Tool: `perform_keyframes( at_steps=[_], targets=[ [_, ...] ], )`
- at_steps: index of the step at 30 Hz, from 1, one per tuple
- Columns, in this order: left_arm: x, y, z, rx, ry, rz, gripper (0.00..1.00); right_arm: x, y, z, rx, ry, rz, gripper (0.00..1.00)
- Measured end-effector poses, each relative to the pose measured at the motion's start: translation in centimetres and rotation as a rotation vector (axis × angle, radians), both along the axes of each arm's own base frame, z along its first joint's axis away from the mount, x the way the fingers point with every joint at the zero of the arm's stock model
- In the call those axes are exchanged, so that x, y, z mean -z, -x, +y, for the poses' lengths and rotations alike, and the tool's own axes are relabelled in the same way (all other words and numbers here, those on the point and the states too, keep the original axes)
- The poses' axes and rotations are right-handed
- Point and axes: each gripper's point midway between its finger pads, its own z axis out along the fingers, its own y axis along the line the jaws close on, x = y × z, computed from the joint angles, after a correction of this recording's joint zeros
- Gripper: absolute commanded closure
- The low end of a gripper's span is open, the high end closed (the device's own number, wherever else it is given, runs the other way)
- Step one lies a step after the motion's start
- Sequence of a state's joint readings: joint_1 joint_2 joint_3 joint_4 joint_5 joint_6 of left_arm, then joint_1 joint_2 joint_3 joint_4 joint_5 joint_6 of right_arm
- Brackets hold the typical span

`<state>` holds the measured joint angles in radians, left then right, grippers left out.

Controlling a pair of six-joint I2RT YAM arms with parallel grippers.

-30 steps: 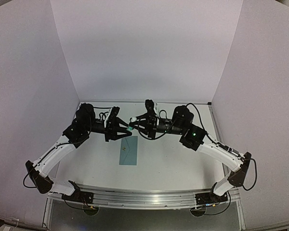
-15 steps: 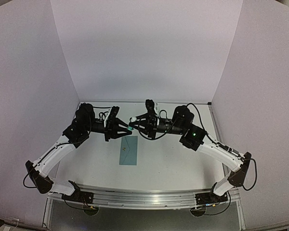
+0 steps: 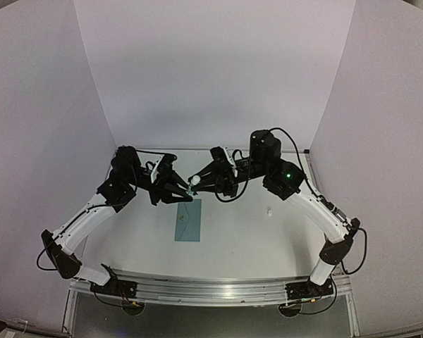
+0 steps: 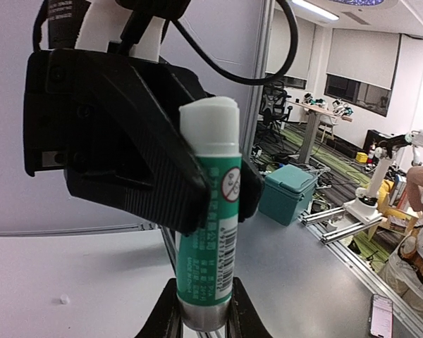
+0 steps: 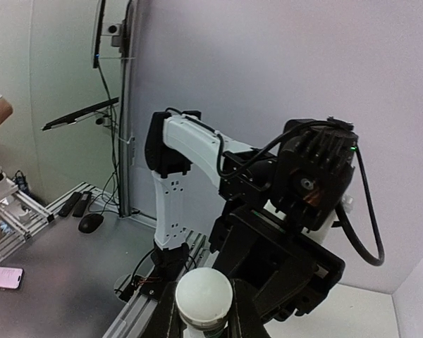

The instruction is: Place the letter into the envelope and seal it

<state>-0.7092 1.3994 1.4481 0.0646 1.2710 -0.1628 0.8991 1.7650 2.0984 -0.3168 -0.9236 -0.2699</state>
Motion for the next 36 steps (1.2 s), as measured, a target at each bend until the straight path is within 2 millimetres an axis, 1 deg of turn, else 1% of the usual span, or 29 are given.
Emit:
perform_keyframes(
  at_steps=[2,6,10,15,17,18,20,22,24,26,28,29,32,36],
  targets=[
    [0.3,0.2,-0.1,0.022,-0.012,0.014,1.0,0.4,0.2,-0.3,-0.053,0.004,-0.013,1.0],
    [1.1,0.1,-0.6,0.036,-0.042,0.054,1.0,1.4,-0.3,-1.1,-0.118,0.016,-0.012,1.0],
    [1.4,-0.2,-0.9,0.03,-0.052,0.071,1.0,1.8,-0.6,-1.5,-0.134,0.023,-0.006,1.0],
    [1.7,-0.6,-1.2,-0.001,-0.059,0.076,1.0,2.0,-1.1,-1.3,-0.105,0.038,0.019,0.99],
    [1.8,-1.0,-1.2,-0.026,-0.06,0.073,1.0,2.0,-1.4,-1.1,-0.084,0.048,0.041,0.76],
    [1.8,-1.1,-1.2,-0.043,-0.059,0.069,1.0,2.0,-1.7,-1.0,-0.07,0.052,0.052,0.66],
    [1.8,-1.5,-1.1,-0.079,-0.055,0.056,1.0,1.9,-2.1,-0.9,-0.045,0.057,0.075,0.52],
    [1.6,-2.3,-1.1,-0.147,-0.044,0.032,1.0,2.2,-2.6,-0.5,-0.018,0.061,0.108,0.46],
    [1.3,-3.2,-0.9,-0.221,-0.029,-0.001,1.0,3.3,-3.1,0.2,0.011,0.073,0.152,0.41],
    [1.7,-3.9,-0.4,-0.29,-0.041,-0.014,1.0,4.2,-3.8,0.8,0.045,0.062,0.184,0.36],
    [2.4,-4.8,-0.2,-0.349,-0.051,-0.032,1.0,4.8,-4.4,0.9,0.087,0.052,0.222,0.2],
    [2.7,-5.2,-0.2,-0.373,-0.053,-0.045,1.0,5.0,-4.6,0.9,0.109,0.047,0.243,0.16],
    [3.1,-6.2,0.0,-0.452,-0.053,-0.097,1.0,5.2,-5.9,0.8,0.199,0.031,0.308,0.13],
    [3.0,-6.8,0.4,-0.538,-0.043,-0.172,1.0,5.0,-7.5,0.6,0.31,-0.005,0.382,0.12]
  ],
)
